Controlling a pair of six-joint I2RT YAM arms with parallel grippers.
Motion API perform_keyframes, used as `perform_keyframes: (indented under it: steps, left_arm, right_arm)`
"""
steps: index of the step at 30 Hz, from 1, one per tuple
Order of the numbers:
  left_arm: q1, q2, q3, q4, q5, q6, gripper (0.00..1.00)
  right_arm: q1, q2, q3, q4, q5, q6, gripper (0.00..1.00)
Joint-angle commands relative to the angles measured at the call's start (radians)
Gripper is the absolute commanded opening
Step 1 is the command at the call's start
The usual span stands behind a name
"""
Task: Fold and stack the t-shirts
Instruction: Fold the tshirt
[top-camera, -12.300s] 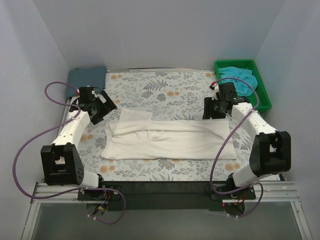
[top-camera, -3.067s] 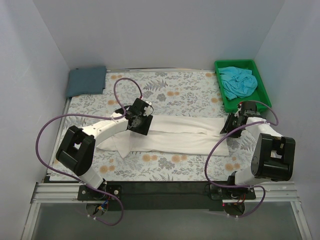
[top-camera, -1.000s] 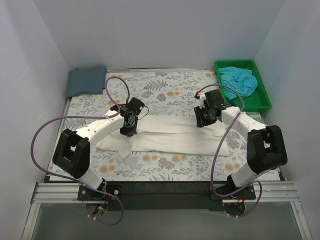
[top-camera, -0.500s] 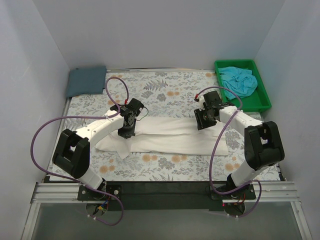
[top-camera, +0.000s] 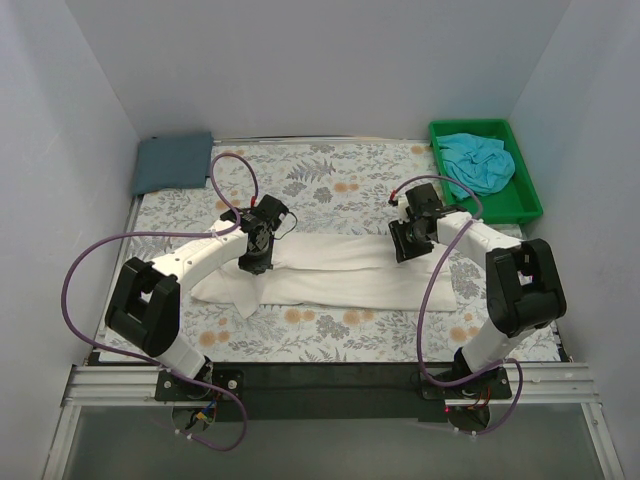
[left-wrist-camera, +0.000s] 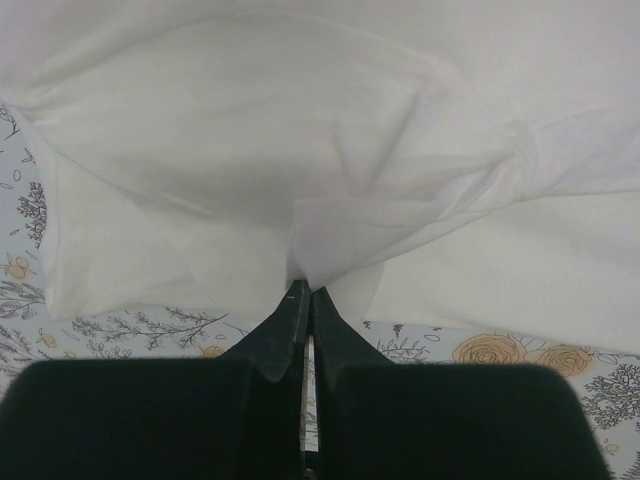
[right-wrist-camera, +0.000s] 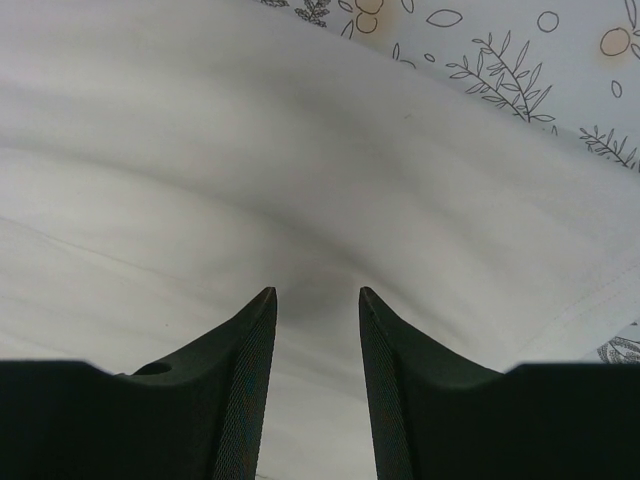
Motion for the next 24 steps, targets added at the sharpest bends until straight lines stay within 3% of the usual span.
perform_keyframes:
  steps: [1, 10, 21, 24]
  left_arm:
    - [0.003, -0.002, 0.005, 0.019, 0.009, -0.012, 0.01]
    - [0.003, 0.001, -0.009, 0.031, -0.006, -0.012, 0.01]
    - [0.014, -0.004, -0.017, 0.016, -0.018, -0.026, 0.01]
    - [0.014, -0.007, -0.020, 0.029, 0.012, -0.025, 0.06]
  right_arm:
    - [0.004, 0.012, -0.006, -0.012, 0.002, -0.017, 0.39]
    - [-0.010, 0.026, -0.041, -0.033, 0.113, 0.050, 0.38]
    - [-0.158, -0.022, -0.118, -0.050, 0.077, 0.159, 0.38]
    - [-0.178, -0.042, -0.118, -0.055, 0.023, 0.167, 0.38]
